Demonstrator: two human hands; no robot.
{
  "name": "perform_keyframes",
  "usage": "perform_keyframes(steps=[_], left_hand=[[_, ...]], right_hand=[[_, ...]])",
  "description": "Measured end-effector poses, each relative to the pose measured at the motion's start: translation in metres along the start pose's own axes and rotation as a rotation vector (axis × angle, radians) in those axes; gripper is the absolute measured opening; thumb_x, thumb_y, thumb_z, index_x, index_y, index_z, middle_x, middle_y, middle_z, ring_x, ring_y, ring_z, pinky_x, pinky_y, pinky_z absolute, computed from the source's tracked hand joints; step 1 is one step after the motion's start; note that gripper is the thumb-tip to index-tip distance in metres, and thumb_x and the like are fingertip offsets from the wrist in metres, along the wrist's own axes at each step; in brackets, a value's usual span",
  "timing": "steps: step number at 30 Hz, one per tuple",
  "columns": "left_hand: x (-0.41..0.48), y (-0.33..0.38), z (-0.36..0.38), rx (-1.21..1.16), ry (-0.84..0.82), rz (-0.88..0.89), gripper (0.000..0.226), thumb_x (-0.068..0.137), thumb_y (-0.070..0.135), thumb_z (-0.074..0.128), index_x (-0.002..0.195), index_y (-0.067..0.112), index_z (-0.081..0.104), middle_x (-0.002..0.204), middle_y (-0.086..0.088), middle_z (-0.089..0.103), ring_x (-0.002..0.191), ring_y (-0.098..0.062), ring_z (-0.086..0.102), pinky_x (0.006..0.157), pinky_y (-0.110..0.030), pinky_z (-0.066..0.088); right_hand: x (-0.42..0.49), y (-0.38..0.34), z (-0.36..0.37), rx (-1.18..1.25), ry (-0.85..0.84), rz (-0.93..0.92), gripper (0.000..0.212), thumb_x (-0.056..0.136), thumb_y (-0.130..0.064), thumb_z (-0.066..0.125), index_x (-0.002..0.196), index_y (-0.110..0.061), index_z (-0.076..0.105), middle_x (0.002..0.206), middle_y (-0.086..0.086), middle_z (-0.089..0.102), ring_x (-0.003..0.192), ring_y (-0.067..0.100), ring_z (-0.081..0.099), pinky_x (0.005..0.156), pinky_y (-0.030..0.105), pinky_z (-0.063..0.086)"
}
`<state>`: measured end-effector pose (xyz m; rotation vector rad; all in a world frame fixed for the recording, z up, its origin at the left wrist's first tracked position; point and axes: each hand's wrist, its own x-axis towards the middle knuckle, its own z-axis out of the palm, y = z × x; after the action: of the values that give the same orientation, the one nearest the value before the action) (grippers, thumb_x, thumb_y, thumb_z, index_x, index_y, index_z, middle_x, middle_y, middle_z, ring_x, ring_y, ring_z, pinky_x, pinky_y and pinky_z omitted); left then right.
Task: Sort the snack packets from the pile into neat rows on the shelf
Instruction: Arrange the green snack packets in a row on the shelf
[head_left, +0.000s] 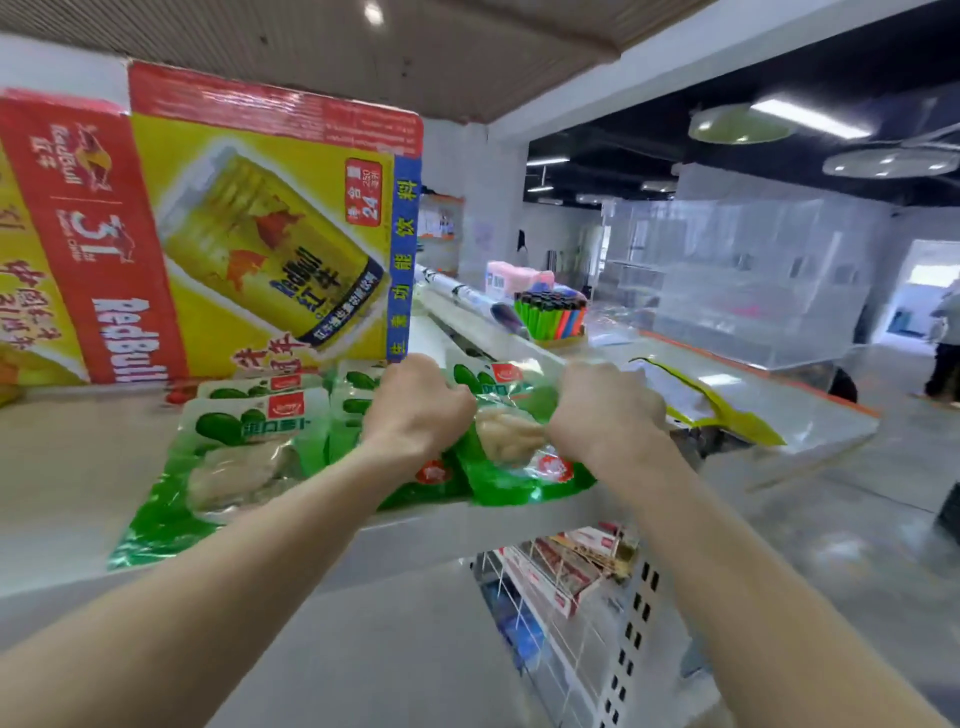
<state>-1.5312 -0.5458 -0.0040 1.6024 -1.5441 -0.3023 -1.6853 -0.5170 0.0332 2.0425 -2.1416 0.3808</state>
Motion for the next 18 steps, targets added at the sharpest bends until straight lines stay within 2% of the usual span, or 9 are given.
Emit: perform_keyframes(steps=[2,5,8,11,12,13,15,17,18], left_hand=[[0.004,0.0,0.003,0.06,-0.054,-0.032,0.028,0.08,0.021,0.06,0.056,0.012,0.05,0.054,-0.005,0.05,0.052,-0.025,0.05,0.054,-0.03,0.045],[0.007,0.004,0.006,0.115,-0.08,-0.028,0.021,0.077,0.024,0.057,0.06,0.014,0.049,0.06,-0.005,0.053,0.058,-0.026,0.055,0.053,-0.028,0.042],[0.007,0.013,0.003,0.22,-0.094,-0.029,0.015,0.075,0.021,0.058,0.066,0.016,0.046,0.072,-0.004,0.057,0.078,-0.029,0.064,0.056,-0.027,0.041],[0.006,0.019,-0.001,0.357,-0.148,-0.054,0.014,0.075,0.023,0.059,0.074,0.016,0.047,0.092,-0.004,0.06,0.094,-0.028,0.061,0.069,-0.033,0.045],[0.007,0.018,-0.001,0.397,-0.154,-0.054,0.018,0.076,0.026,0.06,0.086,0.015,0.05,0.103,-0.005,0.059,0.1,-0.028,0.058,0.076,-0.035,0.046],[0.008,0.016,0.001,0.434,-0.149,-0.054,0.032,0.078,0.029,0.061,0.104,0.013,0.05,0.114,-0.007,0.055,0.108,-0.028,0.054,0.083,-0.038,0.045],[0.009,0.01,0.004,0.48,-0.122,-0.002,0.065,0.082,0.031,0.061,0.137,0.015,0.031,0.135,-0.01,0.043,0.124,-0.031,0.043,0.096,-0.044,0.039],[0.009,0.007,0.009,0.486,-0.103,0.117,0.072,0.087,0.025,0.058,0.149,0.023,0.021,0.148,-0.007,0.033,0.132,-0.03,0.036,0.103,-0.046,0.036],[0.009,0.007,0.011,0.465,-0.108,0.193,0.065,0.089,0.021,0.054,0.149,0.026,0.029,0.151,-0.003,0.033,0.134,-0.028,0.036,0.105,-0.044,0.036]], right_hand=[[0.001,0.0,0.006,-0.033,-0.019,0.001,0.034,0.09,-0.018,0.055,0.124,-0.018,0.056,0.123,0.009,0.058,0.115,0.029,0.058,0.078,0.035,0.046],[0.001,0.0,0.01,-0.014,-0.04,0.011,0.034,0.089,-0.016,0.056,0.123,-0.016,0.056,0.12,0.01,0.059,0.113,0.03,0.058,0.075,0.034,0.044],[0.002,0.001,0.01,-0.018,-0.03,0.016,0.032,0.089,-0.011,0.056,0.121,-0.013,0.056,0.121,0.012,0.058,0.113,0.032,0.058,0.078,0.035,0.046],[-0.001,0.003,0.011,-0.073,-0.052,0.004,0.032,0.09,-0.013,0.055,0.122,-0.013,0.056,0.123,0.011,0.057,0.114,0.031,0.058,0.083,0.037,0.05],[-0.002,0.003,0.012,-0.079,-0.055,-0.006,0.031,0.089,-0.013,0.055,0.12,-0.013,0.057,0.123,0.01,0.058,0.113,0.03,0.059,0.083,0.037,0.05],[-0.003,0.004,0.013,-0.079,-0.045,-0.02,0.03,0.089,-0.013,0.056,0.119,-0.014,0.057,0.121,0.009,0.058,0.112,0.029,0.059,0.081,0.036,0.05],[-0.007,0.006,0.013,-0.068,0.013,-0.06,0.033,0.088,-0.015,0.056,0.121,-0.015,0.053,0.121,0.007,0.054,0.11,0.028,0.059,0.077,0.036,0.05],[-0.01,0.008,0.015,-0.026,0.089,-0.142,0.045,0.088,-0.019,0.059,0.131,-0.019,0.043,0.122,0.004,0.046,0.112,0.026,0.056,0.074,0.035,0.045],[-0.011,0.009,0.017,-0.004,0.122,-0.193,0.051,0.089,-0.021,0.059,0.136,-0.023,0.037,0.125,0.002,0.043,0.114,0.024,0.053,0.073,0.034,0.043]])
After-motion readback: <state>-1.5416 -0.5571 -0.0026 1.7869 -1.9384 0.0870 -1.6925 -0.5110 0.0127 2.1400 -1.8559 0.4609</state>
